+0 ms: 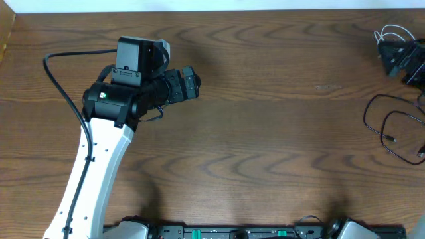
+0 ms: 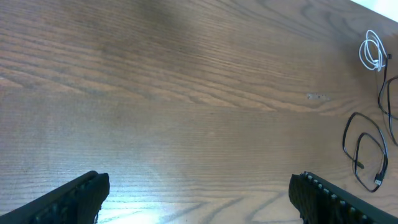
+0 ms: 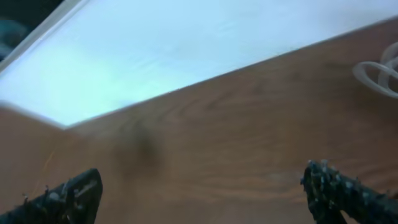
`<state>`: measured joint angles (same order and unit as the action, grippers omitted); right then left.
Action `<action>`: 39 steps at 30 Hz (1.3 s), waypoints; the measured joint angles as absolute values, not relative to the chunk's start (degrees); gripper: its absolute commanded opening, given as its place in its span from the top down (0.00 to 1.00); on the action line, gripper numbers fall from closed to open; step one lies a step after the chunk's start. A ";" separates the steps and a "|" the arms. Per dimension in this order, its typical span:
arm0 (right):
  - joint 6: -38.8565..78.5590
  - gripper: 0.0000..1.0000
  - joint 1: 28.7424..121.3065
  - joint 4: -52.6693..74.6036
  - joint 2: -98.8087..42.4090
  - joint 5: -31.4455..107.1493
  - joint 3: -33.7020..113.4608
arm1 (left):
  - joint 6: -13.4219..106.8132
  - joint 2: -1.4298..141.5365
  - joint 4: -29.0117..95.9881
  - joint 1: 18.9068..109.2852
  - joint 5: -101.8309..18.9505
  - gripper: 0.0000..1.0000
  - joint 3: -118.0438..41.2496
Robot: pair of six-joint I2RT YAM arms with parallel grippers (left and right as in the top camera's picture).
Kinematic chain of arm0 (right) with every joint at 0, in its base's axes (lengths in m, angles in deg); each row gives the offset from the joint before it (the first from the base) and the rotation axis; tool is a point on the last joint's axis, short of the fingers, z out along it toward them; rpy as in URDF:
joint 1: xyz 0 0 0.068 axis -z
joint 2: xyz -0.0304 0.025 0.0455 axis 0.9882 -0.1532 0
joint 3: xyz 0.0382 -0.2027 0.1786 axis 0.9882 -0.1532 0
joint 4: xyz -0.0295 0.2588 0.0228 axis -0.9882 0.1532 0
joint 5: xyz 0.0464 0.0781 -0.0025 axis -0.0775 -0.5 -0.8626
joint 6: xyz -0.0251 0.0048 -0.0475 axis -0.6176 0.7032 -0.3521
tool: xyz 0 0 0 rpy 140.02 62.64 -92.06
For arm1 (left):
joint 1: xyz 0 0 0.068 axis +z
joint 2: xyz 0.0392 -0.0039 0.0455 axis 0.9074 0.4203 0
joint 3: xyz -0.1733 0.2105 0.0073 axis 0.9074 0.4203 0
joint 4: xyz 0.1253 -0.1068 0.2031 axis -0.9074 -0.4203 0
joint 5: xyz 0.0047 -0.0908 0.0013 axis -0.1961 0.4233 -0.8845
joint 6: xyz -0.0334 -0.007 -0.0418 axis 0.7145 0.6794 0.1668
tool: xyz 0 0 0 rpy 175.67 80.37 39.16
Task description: Untangle cables
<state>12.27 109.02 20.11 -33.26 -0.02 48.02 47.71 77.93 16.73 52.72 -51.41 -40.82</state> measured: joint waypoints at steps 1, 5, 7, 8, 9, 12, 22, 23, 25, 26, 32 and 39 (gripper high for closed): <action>11.39 0.01 108.21 22.06 -31.60 -0.39 48.02 | 47.71 77.93 16.73 52.72 -51.41 0.02 -40.82; 9.38 0.01 106.03 31.06 -25.28 -1.22 48.02 | 47.71 77.93 16.76 52.72 -51.41 0.02 -40.82; 9.43 0.01 105.96 35.90 -22.40 -1.35 48.02 | 47.71 77.93 16.76 52.72 -51.41 0.02 -40.82; 9.58 0.01 105.96 38.12 -21.15 -1.35 48.04 | 47.71 77.93 16.69 52.72 -51.41 0.02 -40.82; 9.82 0.01 105.96 40.68 -19.80 -1.37 48.06 | 47.71 77.93 16.78 52.72 -51.41 0.02 -40.82; 10.04 0.01 105.96 46.04 -16.82 -1.44 48.06 | 47.71 77.93 16.71 52.72 -51.41 0.02 -40.82; 2.41 0.01 105.11 52.09 -10.35 0.05 48.04 | 47.71 77.93 16.73 52.72 -51.39 0.02 -40.82; 1.51 0.01 104.83 52.68 -9.59 0.25 48.04 | 47.71 77.93 16.73 52.72 -51.39 0.02 -40.82; 0.09 0.01 104.48 54.60 -7.80 0.82 48.00 | 47.71 77.93 16.73 52.72 -51.41 0.02 -40.82; -0.48 0.01 104.37 55.44 -6.73 1.17 47.98 | 47.71 77.93 16.73 52.72 -51.41 0.02 -40.82; -2.14 0.01 103.47 47.72 2.43 4.60 40.07 | 47.73 77.93 16.73 52.72 -51.41 0.02 -40.82; -2.73 0.01 92.87 16.81 15.11 10.56 15.83 | 47.73 77.93 16.71 52.72 -51.36 0.02 -40.74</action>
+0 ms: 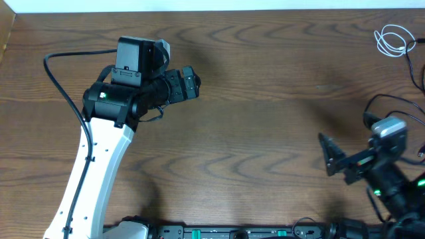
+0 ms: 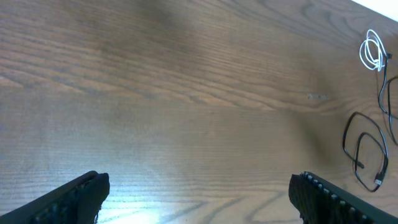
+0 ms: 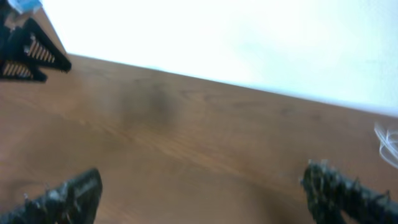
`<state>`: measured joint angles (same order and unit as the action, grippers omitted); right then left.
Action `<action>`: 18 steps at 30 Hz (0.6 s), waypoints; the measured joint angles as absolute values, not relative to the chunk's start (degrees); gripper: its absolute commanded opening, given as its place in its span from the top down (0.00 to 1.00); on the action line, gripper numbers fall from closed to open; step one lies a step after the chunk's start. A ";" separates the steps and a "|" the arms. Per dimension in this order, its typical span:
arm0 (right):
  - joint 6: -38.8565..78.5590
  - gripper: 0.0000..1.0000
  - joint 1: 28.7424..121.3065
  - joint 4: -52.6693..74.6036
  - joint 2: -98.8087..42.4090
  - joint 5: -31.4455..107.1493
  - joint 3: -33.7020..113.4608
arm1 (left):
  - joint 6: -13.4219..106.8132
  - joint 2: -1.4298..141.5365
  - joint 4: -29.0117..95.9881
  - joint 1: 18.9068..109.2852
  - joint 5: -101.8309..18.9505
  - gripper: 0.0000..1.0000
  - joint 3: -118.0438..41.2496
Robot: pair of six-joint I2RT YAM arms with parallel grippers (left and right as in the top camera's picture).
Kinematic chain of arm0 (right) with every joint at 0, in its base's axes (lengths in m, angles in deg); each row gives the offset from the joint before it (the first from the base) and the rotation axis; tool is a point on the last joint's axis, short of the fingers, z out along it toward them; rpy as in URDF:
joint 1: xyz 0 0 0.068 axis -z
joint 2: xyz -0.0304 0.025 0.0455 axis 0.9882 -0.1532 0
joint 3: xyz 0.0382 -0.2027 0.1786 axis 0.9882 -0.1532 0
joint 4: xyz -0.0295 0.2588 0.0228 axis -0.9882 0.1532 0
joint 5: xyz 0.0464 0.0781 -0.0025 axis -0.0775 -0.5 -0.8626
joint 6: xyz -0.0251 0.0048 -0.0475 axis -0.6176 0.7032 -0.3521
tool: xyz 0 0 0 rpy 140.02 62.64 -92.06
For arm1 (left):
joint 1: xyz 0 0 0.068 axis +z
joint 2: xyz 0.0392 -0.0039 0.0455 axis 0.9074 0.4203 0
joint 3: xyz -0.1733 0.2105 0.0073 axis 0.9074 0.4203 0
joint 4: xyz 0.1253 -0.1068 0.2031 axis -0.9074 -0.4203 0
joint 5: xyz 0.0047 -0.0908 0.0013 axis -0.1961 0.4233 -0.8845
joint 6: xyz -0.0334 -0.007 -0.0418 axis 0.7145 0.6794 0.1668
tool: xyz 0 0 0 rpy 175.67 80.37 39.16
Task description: Untangle cables
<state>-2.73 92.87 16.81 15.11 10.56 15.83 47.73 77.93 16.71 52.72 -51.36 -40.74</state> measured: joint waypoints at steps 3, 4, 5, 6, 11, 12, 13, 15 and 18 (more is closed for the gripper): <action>-1.74 0.01 88.52 5.01 20.75 14.72 5.16 | 47.73 77.93 16.73 52.72 -51.39 0.02 -40.71; -1.35 0.01 87.58 2.41 22.15 16.09 2.36 | 47.71 77.93 16.76 52.72 -51.41 0.02 -40.71; -0.76 0.01 86.60 -1.09 23.68 17.86 -1.05 | 47.71 77.93 16.71 52.72 -51.39 0.02 -40.71; -0.30 0.01 85.83 -3.62 24.79 19.26 -3.85 | 47.71 77.93 16.76 52.72 -51.41 0.02 -40.71; 0.92 0.01 83.10 -11.91 28.88 25.25 -15.93 | 47.71 77.93 16.76 52.72 -51.43 0.02 -40.71; 1.05 0.01 82.55 -14.00 29.56 26.45 -18.21 | 47.71 77.93 16.76 52.72 -51.39 0.02 -40.71; 1.14 0.01 82.10 -15.64 30.21 27.59 -20.19 | 47.71 77.93 16.78 52.72 -51.41 0.02 -40.71; 1.27 0.01 81.11 -18.20 31.81 29.64 -23.98 | 47.71 77.93 16.73 52.72 -51.41 0.02 -40.71; 1.32 0.01 80.24 -20.10 33.91 31.57 -27.84 | 47.73 77.93 16.73 52.72 -51.41 0.02 -40.71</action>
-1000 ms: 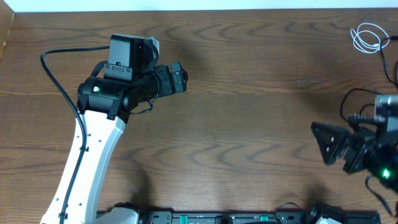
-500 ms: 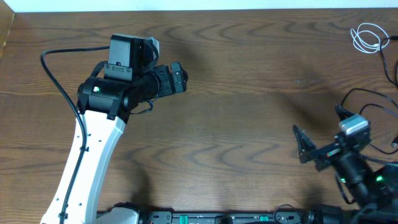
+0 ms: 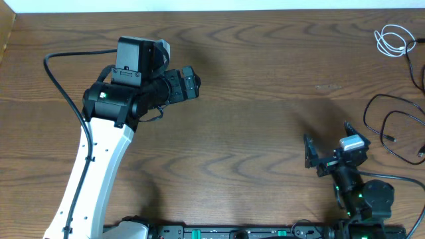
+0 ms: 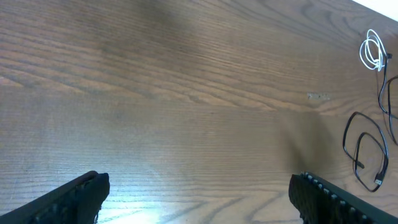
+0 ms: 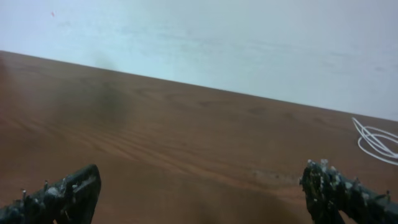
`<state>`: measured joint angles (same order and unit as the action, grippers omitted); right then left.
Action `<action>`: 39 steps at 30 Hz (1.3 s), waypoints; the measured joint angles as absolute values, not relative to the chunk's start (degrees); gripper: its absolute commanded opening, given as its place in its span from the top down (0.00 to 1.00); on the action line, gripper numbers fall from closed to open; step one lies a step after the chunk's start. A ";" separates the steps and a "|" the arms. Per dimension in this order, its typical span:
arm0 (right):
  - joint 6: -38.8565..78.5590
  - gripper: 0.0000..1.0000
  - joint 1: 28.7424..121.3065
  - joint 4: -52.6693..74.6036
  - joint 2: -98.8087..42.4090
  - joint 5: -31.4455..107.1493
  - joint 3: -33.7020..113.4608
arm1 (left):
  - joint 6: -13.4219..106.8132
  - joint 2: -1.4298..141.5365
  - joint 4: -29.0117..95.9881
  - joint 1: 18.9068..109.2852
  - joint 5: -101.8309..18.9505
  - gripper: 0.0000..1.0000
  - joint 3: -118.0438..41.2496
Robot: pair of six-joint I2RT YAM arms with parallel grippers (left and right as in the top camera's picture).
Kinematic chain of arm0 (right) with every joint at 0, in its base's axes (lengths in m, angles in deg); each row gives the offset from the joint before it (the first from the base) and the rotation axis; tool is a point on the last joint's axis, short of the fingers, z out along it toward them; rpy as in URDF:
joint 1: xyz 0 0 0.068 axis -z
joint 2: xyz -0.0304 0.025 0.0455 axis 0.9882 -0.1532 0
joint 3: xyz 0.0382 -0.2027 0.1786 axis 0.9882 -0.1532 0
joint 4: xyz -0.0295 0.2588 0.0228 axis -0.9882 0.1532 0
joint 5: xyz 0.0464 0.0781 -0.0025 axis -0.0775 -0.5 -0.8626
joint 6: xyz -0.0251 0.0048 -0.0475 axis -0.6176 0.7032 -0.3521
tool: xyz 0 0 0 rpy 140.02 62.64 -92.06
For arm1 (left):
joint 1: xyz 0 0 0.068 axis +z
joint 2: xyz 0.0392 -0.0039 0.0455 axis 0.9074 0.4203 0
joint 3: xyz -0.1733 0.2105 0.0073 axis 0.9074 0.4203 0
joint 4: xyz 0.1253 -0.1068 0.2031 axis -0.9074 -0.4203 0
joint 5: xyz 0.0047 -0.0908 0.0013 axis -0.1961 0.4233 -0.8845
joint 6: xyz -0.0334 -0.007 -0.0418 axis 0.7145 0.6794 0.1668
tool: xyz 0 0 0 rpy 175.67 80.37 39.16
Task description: Untangle cables
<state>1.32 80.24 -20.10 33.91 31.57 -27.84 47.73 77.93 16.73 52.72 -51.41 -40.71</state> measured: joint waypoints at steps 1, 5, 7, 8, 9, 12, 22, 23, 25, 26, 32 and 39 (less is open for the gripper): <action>1.32 0.01 80.11 -20.19 34.52 31.85 -28.57 | 47.71 77.93 16.76 52.72 -51.41 0.02 -40.71; 1.32 0.01 80.02 -20.43 37.64 32.97 -31.25 | 47.71 77.93 16.76 52.72 -51.41 0.02 -40.71; 1.32 0.01 79.95 -20.43 39.00 33.36 -32.08 | 47.71 77.93 16.73 52.72 -51.41 0.02 -40.71; 1.32 0.01 79.93 -19.75 39.90 33.67 -32.48 | 47.71 77.93 16.73 52.72 -51.41 0.02 -40.71; 1.32 0.01 79.93 -18.81 40.79 33.97 -32.76 | 47.71 77.93 16.76 52.72 -51.41 0.02 -40.71; 1.32 0.01 79.93 -18.46 41.62 34.45 -33.42 | 47.71 77.93 16.78 52.72 -51.41 0.02 -40.71; 1.32 0.01 79.93 -18.44 41.64 35.22 -33.42 | 47.71 77.93 16.76 52.72 -51.41 0.02 -40.71; 1.32 0.01 79.93 -18.44 41.64 35.22 -33.42 | 47.71 77.93 16.76 52.72 -51.41 0.02 -40.71; 1.32 0.01 79.93 -18.44 41.64 35.24 -33.42 | 47.71 77.93 16.76 52.72 -51.41 0.02 -40.71; 1.32 0.01 79.93 -18.44 41.64 35.24 -33.42 | 47.71 77.93 16.73 52.72 -51.41 0.02 -40.71; 1.32 0.01 79.93 -18.46 41.64 35.24 -33.42 | 47.71 77.93 16.76 52.72 -51.41 0.02 -40.71; 1.32 0.01 79.93 -18.44 41.64 35.24 -33.42 | 47.71 77.93 13.76 52.72 -51.43 0.02 -40.71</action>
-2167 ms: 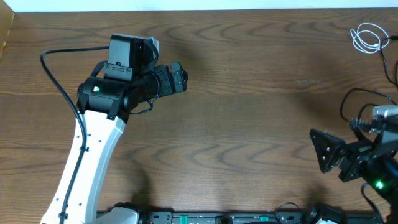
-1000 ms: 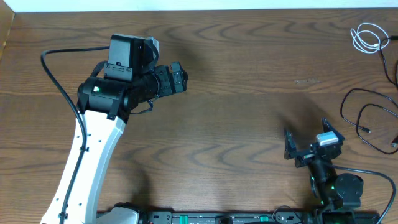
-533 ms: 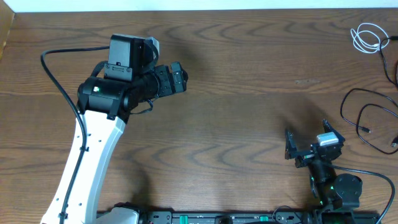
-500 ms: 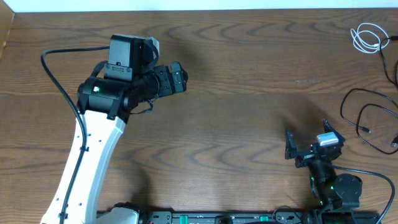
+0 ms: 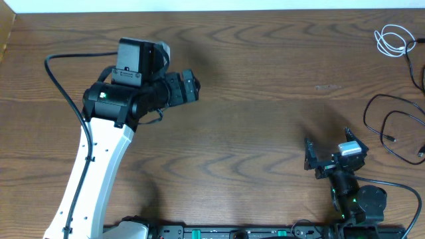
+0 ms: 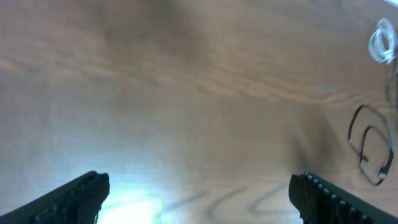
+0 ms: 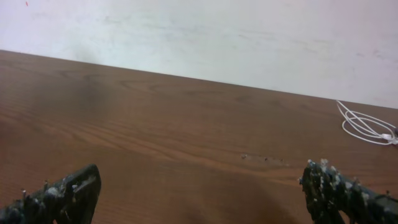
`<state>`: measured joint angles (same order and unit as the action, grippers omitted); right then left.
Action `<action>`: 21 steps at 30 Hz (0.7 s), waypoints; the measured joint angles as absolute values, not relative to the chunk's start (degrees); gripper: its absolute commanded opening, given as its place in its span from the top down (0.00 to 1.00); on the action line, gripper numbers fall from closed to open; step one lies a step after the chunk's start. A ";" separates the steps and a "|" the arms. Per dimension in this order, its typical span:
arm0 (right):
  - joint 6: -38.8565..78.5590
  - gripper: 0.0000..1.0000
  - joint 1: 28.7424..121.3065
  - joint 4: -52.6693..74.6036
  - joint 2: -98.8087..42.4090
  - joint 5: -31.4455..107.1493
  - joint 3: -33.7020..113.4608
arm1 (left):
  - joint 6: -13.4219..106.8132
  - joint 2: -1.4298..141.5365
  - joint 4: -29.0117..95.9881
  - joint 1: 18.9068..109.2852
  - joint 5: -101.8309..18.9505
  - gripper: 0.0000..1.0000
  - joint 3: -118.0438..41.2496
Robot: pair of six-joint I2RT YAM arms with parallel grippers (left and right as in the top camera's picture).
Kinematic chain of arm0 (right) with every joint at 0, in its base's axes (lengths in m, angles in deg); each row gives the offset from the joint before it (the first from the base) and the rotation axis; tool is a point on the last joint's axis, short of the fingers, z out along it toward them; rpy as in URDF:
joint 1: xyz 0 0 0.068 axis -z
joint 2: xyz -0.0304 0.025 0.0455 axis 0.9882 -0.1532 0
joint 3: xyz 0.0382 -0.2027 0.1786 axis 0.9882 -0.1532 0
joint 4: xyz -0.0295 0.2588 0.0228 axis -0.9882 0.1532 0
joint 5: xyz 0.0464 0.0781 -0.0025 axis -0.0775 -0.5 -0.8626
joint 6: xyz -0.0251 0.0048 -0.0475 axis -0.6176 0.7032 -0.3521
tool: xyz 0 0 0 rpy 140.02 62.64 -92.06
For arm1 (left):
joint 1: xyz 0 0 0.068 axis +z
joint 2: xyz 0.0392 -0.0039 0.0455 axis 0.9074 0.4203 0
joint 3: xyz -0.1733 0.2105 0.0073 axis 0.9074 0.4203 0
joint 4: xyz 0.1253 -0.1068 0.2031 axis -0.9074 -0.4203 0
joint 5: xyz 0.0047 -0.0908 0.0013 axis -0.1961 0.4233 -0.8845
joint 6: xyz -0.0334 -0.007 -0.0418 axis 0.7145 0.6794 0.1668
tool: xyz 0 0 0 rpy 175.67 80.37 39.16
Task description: Untangle cables
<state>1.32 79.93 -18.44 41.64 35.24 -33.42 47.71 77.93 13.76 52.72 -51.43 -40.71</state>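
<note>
A coiled white cable (image 5: pixel 392 40) lies at the table's far right corner, also in the left wrist view (image 6: pixel 381 43) and the right wrist view (image 7: pixel 368 127). A looped black cable (image 5: pixel 393 130) lies nearer along the right edge, blurred in the left wrist view (image 6: pixel 367 144). My left gripper (image 5: pixel 189 85) hangs open over the left half of the table, far from both cables; its view (image 6: pixel 199 199) shows only bare wood between the fingers. My right gripper (image 5: pixel 327 149) is open and low near the front edge, left of the black cable, empty (image 7: pixel 199 196).
The brown wooden table (image 5: pixel 265 113) fills the views. A pale wall (image 7: pixel 199 37) stands behind its far edge. The left arm's black supply cable (image 5: pixel 60 86) arcs over the table's left side. A dark rail (image 5: pixel 232 232) runs along the front edge.
The left wrist view has gone blurred and the cables sit slightly lower in it, so the left gripper has shifted a little. The right gripper stays near the front edge, barely changed.
First my right gripper was open at the far right corner, over the cables. Then it stood near the front right, and afterwards low by the front edge, where it stays. Both cables lie where they were. The left arm held still until its slight shift now.
</note>
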 measured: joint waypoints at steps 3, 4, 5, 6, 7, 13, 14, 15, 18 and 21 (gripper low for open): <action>1.32 0.01 79.93 -18.44 41.64 35.24 -33.42 | 47.71 77.93 12.60 52.72 -51.45 0.02 -40.71; 1.32 0.01 79.93 -18.44 41.64 35.24 -33.42 | 47.71 77.93 12.60 52.72 -51.65 0.02 -40.71; 1.32 0.01 79.93 -18.44 41.64 35.24 -33.42 | 47.71 77.93 12.67 52.72 -52.41 0.02 -40.71; 1.32 0.01 79.93 -18.44 41.64 35.24 -33.42 | 47.71 77.93 12.80 52.72 -53.20 0.02 -40.71; 1.32 0.01 79.93 -18.44 41.64 35.24 -33.42 | 47.69 77.93 13.63 52.72 -54.47 0.02 -40.58; 1.32 0.01 79.93 -18.44 41.64 35.26 -33.42 | 42.75 75.31 24.06 52.72 -59.84 0.02 -35.36; 1.32 0.01 79.93 -18.44 41.64 35.26 -33.42 | 41.48 74.00 26.11 52.72 -60.28 0.02 -33.81; 1.32 0.01 79.93 -18.44 41.64 35.26 -33.42 | 39.89 71.70 28.93 52.72 -60.67 0.02 -31.45; 1.32 0.01 79.93 -18.46 41.64 35.28 -33.42 | 36.96 63.97 35.29 52.87 -62.23 0.02 -25.35; 1.32 0.01 79.93 -18.44 41.71 35.31 -33.44 | 35.45 54.17 41.56 54.62 -63.45 0.02 -18.18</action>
<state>1.32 79.93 -18.44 41.71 35.31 -33.44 35.45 54.17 41.56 54.62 -63.45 -18.18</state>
